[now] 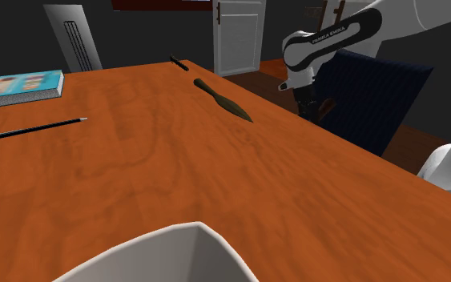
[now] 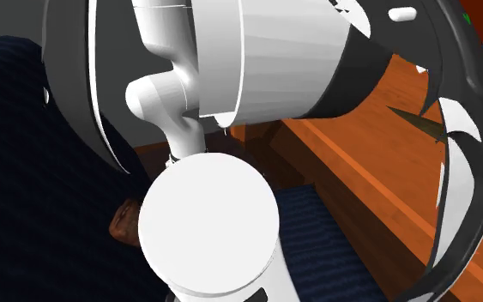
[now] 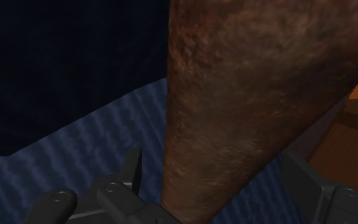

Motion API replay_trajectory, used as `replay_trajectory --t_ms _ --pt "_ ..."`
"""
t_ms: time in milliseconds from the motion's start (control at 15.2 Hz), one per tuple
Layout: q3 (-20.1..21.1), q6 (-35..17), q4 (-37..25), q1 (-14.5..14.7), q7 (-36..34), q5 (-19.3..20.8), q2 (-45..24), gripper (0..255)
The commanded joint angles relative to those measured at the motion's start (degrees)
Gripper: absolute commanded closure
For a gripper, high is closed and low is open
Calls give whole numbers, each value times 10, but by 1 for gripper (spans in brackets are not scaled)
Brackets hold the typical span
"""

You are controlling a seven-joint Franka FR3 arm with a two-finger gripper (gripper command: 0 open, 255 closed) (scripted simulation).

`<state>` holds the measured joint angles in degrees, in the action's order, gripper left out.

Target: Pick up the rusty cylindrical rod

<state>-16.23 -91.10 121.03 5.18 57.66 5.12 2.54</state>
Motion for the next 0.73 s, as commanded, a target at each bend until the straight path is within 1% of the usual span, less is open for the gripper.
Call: replay_trajectory --t_ms 0,66,660 --pt "0 -6 3 0 0 -1 -3 0" --pt "0 -6 3 0 0 -1 -3 255" --pt "0 -6 3 0 0 -1 -3 255"
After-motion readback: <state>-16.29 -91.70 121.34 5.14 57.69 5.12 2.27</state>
